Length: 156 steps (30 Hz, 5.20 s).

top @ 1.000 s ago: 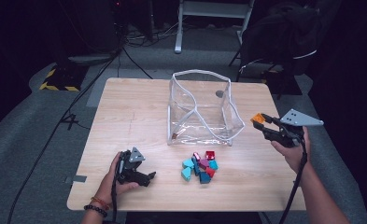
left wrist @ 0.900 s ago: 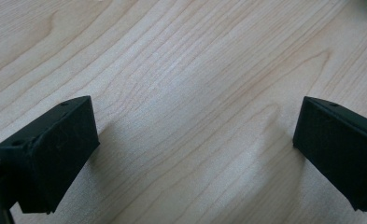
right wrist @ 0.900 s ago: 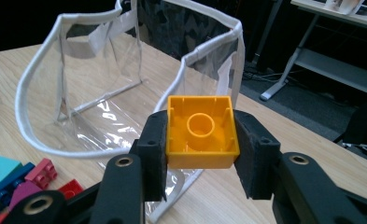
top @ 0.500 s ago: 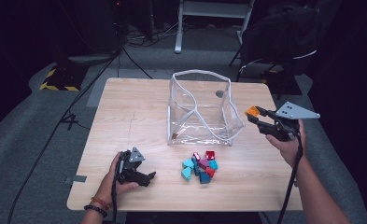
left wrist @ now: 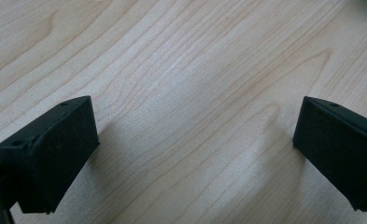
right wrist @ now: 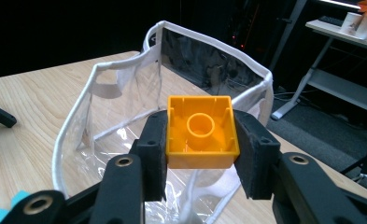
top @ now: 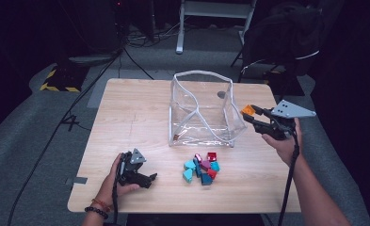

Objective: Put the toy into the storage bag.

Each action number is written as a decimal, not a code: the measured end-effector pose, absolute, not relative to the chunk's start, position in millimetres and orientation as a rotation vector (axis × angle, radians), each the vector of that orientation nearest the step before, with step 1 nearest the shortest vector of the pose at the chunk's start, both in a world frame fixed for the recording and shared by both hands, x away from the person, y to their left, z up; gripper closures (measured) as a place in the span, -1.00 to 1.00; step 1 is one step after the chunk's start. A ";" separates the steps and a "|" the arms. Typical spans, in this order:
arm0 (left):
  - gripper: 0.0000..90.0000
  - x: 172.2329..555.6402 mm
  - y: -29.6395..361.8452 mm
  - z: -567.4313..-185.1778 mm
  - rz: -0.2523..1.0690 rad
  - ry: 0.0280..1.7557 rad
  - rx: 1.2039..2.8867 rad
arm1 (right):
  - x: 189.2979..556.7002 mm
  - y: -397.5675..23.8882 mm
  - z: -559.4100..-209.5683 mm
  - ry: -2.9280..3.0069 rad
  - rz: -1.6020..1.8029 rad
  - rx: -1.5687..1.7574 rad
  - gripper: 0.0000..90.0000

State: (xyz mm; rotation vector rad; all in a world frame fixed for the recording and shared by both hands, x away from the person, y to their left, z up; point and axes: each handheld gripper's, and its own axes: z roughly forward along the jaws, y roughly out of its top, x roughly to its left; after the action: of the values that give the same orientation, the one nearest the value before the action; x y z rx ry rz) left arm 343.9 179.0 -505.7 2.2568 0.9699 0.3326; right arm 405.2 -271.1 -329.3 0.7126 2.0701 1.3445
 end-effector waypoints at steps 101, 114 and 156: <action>-0.99 343.9 179.0 -505.7 0.333 0.970 2.256 | 380.9 -274.9 -341.1 2.148 1.209 0.707 -0.15; -0.99 343.9 179.0 -505.7 0.333 0.970 2.257 | 365.4 -292.7 -367.8 2.147 1.211 0.734 -0.18; -0.99 343.1 178.8 -505.5 0.341 0.978 2.255 | 329.3 -220.3 -482.4 2.503 1.238 0.570 0.13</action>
State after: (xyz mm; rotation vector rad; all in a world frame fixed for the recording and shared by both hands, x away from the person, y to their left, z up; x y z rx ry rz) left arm 343.1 178.8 -505.5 2.2555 0.9778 0.3406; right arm 329.3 -220.3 -482.4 0.5699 2.5027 1.2382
